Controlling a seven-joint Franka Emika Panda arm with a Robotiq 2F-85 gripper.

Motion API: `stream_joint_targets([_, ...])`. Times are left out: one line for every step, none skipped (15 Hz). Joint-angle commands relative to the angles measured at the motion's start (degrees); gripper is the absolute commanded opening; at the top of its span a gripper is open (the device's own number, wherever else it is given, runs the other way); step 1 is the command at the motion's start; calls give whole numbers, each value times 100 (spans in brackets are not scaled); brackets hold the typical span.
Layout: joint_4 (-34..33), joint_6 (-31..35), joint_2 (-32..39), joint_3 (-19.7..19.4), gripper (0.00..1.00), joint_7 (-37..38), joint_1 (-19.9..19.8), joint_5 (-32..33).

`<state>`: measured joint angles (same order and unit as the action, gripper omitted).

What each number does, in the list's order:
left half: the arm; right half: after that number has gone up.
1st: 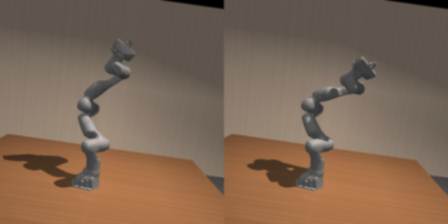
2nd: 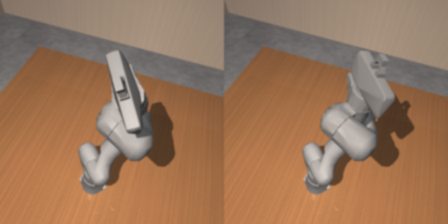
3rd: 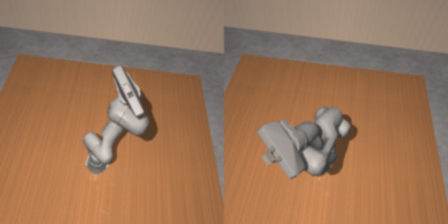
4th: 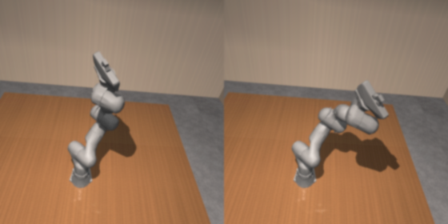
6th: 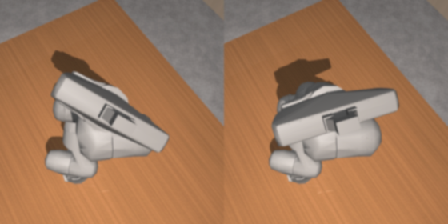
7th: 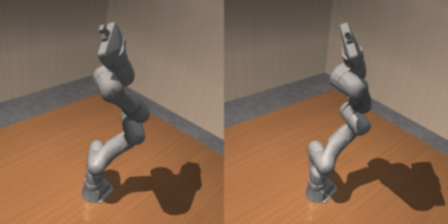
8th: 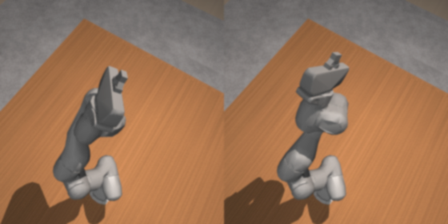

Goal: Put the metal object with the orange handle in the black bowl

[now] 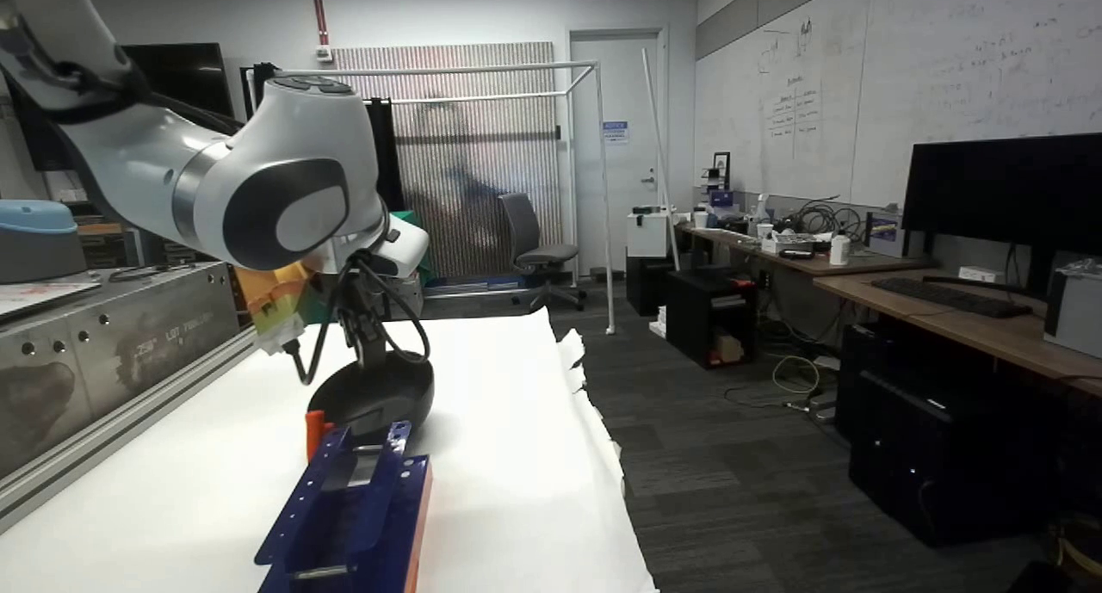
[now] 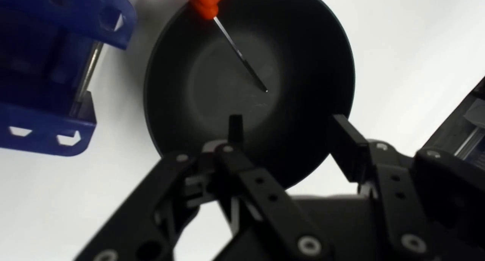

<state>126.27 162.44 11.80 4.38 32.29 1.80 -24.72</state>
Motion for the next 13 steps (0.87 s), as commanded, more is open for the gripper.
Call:
stream_joint_targets([-153,-92,-9,33,91,-291,-45,-368])
stream_joint_targets([-156,-145,-55,33,99,-311,-40,-409])
stream_joint_targets([-161,-273,-113,10,100,-287,-21,-376])
stream_joint_targets([-145,-491,-225,-43,100,-185,22,-236])
stream_joint_targets([-148,-768,-317,-68,100,-138,41,-148])
stream_joint_targets([-145,-1192,-477,-146,100,80,108,107])
stream_joint_targets([-189,-1605,-589,-175,100,204,135,281])
stream_joint_targets([-250,-2182,-739,-182,100,332,144,467])
stream_joint_targets([-287,-2643,-822,-165,100,486,163,628])
stream_joint_targets([-306,-3135,-889,-85,99,396,152,544])
stream_joint_targets([-426,-3652,-967,-76,100,476,159,632])
stream_joint_targets([-535,-4155,-1014,-54,100,408,166,597])
stream_joint_targets([-713,-4639,-1056,-58,100,414,167,654])
